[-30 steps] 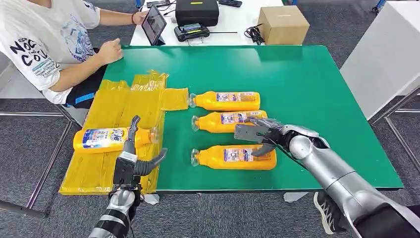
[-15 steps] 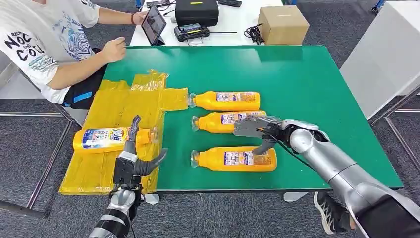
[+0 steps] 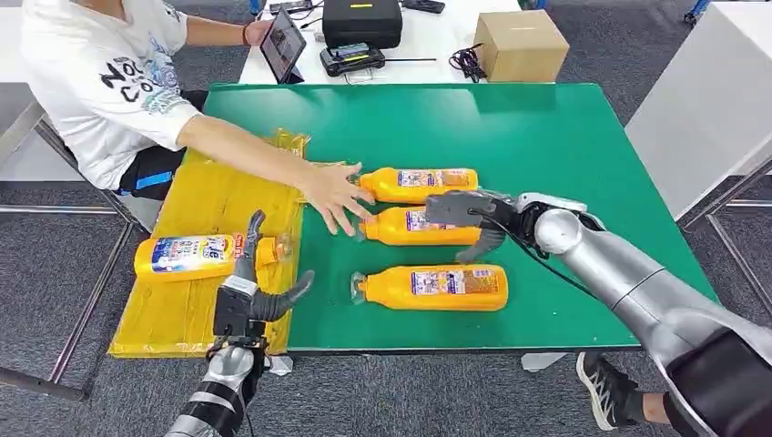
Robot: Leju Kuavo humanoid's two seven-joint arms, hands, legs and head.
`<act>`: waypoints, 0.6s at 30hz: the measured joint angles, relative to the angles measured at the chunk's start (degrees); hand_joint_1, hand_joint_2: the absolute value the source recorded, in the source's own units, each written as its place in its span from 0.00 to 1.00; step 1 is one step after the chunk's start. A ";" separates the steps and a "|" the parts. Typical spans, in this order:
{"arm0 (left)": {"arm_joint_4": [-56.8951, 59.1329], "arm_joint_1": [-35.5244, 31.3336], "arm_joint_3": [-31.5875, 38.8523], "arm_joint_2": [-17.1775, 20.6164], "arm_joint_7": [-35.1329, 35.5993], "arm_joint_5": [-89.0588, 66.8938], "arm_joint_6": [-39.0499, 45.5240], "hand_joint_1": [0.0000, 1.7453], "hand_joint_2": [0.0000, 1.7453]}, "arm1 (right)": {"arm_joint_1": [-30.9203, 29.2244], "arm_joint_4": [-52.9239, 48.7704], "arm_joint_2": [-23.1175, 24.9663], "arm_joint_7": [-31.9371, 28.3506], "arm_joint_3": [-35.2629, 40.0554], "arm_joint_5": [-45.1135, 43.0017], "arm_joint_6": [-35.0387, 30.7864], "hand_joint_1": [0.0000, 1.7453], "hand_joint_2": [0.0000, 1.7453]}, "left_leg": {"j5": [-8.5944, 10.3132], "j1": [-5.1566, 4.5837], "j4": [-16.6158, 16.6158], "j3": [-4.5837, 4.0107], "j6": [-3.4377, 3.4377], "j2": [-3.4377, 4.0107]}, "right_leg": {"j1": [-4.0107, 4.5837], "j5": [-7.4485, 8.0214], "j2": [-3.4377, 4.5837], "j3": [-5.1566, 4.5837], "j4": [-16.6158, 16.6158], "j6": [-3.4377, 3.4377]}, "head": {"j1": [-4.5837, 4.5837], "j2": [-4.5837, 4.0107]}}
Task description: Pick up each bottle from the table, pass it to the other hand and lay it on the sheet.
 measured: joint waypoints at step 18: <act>-0.26 0.16 0.15 -0.15 0.33 -1.99 0.26 0.00 1.00 | 8.48 -4.36 2.69 -3.74 3.48 10.33 -5.91 0.00 1.00 | 0.00 0.02 -0.01 -0.01 0.00 0.02 | 0.02 0.00 0.01 -0.01 0.00 0.00 | -0.02 0.00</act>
